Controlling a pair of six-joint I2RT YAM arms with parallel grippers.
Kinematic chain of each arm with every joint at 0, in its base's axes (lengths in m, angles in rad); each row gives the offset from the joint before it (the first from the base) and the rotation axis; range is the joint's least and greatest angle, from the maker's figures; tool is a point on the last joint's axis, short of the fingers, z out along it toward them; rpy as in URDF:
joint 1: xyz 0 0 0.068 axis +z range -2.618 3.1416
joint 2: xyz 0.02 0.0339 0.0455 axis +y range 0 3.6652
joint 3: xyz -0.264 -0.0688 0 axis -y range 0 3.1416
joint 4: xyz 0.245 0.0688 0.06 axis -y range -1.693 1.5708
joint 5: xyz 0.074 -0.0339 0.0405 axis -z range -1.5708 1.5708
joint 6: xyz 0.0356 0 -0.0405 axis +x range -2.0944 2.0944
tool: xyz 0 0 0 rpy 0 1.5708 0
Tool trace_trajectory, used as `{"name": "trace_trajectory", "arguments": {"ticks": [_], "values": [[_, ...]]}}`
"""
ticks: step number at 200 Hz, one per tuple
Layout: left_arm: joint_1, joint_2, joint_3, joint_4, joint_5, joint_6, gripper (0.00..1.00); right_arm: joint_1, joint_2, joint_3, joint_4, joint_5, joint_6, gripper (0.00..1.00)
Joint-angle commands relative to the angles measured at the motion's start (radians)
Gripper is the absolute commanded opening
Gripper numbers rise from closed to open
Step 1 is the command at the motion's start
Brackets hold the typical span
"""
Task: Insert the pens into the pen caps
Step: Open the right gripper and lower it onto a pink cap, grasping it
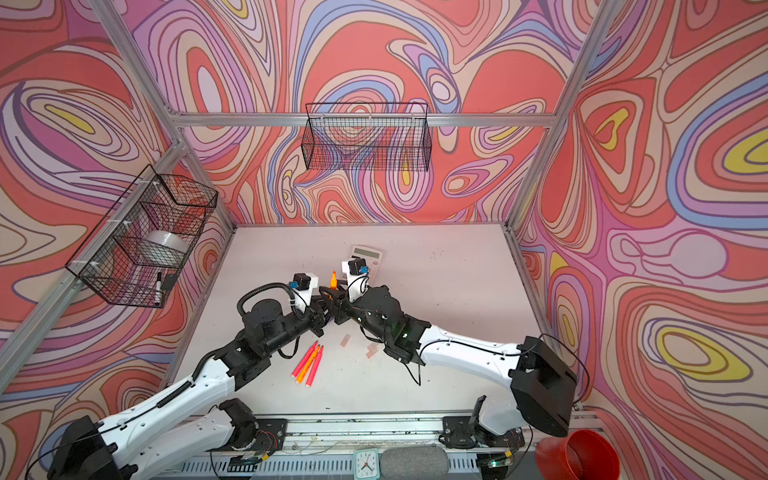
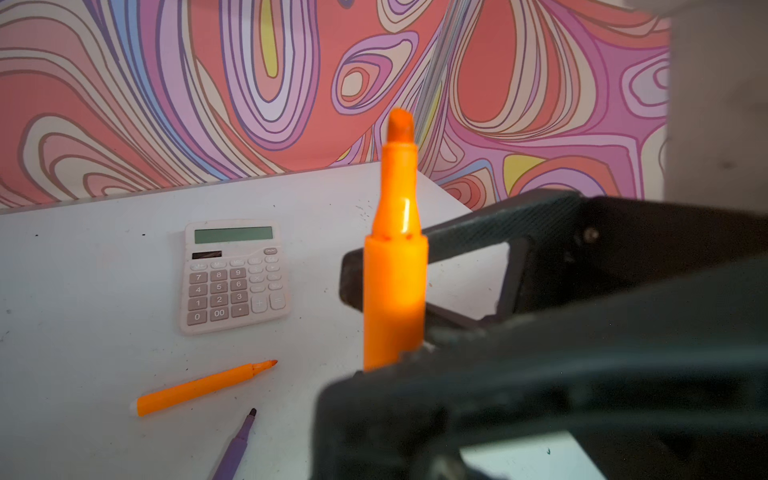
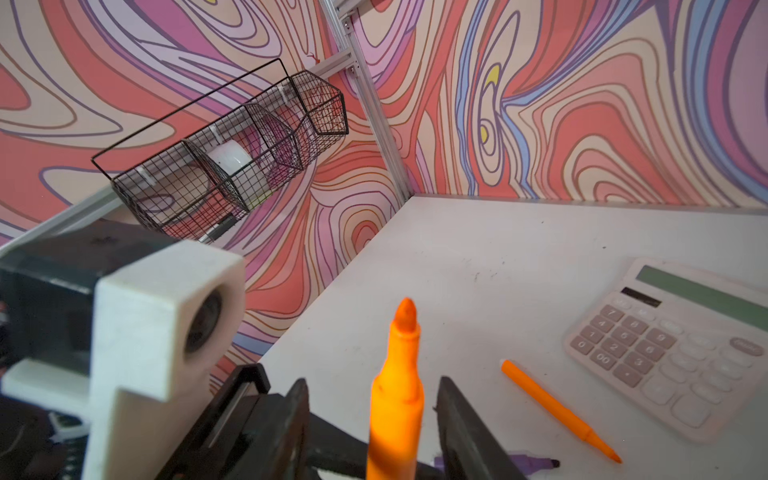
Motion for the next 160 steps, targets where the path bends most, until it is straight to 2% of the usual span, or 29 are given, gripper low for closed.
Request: {"name": "trace_trajectory", "arguments": {"ticks": [1,33,54,91,122,160], "values": [[0.011,-0.016,-0.005,0.056,-0.13,-0.039,0.0,0.007,-0.062,-0.009,-0.158,0.094,0.065,0.59],[0.03,-0.054,-0.122,0.113,-0.424,-0.089,0.0,0.009,-0.151,-0.097,-0.282,0.144,0.226,0.6],[0.035,-0.067,-0.159,0.146,-0.49,-0.074,0.0,0.017,-0.15,-0.136,-0.38,0.161,0.323,0.6],[0.035,-0.087,-0.149,0.12,-0.416,-0.04,0.0,0.051,0.01,-0.133,-0.48,0.125,0.43,0.58],[0.035,-0.095,-0.121,0.095,-0.298,-0.001,0.0,0.061,0.196,0.012,-0.612,0.095,0.401,0.54],[0.035,-0.096,-0.106,0.088,-0.191,0.023,0.0,0.065,0.327,0.134,-0.699,0.119,0.372,0.54]]}}
